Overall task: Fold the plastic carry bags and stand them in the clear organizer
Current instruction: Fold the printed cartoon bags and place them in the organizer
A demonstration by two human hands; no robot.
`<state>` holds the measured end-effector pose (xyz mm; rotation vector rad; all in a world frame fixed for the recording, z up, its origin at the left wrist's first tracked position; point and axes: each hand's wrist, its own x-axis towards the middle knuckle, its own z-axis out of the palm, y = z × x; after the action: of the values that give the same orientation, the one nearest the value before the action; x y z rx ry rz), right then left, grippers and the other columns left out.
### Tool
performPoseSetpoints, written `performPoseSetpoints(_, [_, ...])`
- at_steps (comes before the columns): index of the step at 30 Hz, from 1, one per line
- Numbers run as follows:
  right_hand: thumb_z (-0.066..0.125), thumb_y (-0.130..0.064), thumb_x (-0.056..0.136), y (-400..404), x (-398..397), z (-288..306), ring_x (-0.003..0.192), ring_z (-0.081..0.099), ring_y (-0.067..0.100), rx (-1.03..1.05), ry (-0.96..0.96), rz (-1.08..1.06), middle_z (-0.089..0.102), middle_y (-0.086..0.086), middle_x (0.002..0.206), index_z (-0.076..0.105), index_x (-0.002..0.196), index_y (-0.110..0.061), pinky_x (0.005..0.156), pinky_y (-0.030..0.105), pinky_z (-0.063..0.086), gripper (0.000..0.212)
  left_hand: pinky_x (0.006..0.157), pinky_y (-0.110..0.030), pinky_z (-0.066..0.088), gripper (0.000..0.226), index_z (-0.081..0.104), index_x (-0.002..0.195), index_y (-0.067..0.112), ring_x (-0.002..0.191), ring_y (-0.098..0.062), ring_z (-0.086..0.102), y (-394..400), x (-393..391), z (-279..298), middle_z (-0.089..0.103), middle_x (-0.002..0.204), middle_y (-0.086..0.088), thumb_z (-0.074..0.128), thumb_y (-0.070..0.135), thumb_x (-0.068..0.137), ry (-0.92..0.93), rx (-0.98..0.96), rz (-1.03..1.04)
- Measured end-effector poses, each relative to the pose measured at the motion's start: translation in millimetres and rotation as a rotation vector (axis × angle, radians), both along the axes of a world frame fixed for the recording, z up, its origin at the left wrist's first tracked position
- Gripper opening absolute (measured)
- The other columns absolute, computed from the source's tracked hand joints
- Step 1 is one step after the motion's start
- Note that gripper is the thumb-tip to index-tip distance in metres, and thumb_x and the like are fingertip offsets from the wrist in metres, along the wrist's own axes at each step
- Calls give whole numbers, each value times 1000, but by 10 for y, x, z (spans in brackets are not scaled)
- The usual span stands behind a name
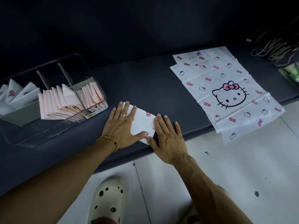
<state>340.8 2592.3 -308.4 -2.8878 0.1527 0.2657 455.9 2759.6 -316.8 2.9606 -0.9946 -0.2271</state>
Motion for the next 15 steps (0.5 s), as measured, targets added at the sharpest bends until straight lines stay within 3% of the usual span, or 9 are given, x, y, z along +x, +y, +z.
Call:
performPoseSetpoints(2, [17,-61,95,2,-17,50,148,-4,19,17,-15,5,4,-3,162,13,152,-20,119,45,-2,71,118,-41,1,112,-1,151,17,146,-26,-6,53,25,-1,-3,159,-10,22,89,68,24,-21,-24])
performPoseSetpoints(6, [48,-51,85,-2,-103,194,138,35,27,-15,-167,110,43,5,147,50,130,-16,109,43,31,57,118,-37,-4,112,-3,151,18,146,-21,-12,181,89,1,-6,160,-7,22,89,67,43,-18,-213])
performPoseSetpoints(10, [51,-58,81,21,-102,265,143,26,26,-80,-52,354,29,1,156,36,144,-22,113,44,25,74,117,-35,-11,110,1,152,20,144,-16,-20,167,119,107,-12,159,-3,34,85,70,136,13,-397])
performPoseSetpoints(12, [55,-53,83,65,-103,264,144,23,25,-112,-27,363,29,0,156,36,145,-22,115,44,20,72,118,-36,-8,101,18,150,20,145,-15,-13,179,74,209,3,160,-2,40,80,72,132,-3,-423])
performPoseSetpoints(14, [64,-45,81,122,-144,278,139,34,27,-103,-63,324,42,2,149,46,140,-19,112,44,27,67,115,-39,14,79,45,139,22,143,-21,14,260,-65,292,34,150,-4,46,69,75,71,-94,-409])
performPoseSetpoints(15, [69,-41,79,143,-166,285,134,42,27,-92,-89,310,49,3,143,52,135,-17,108,45,33,64,108,-39,27,66,55,131,23,134,-23,29,319,-172,296,47,138,-5,49,62,78,11,-151,-398])
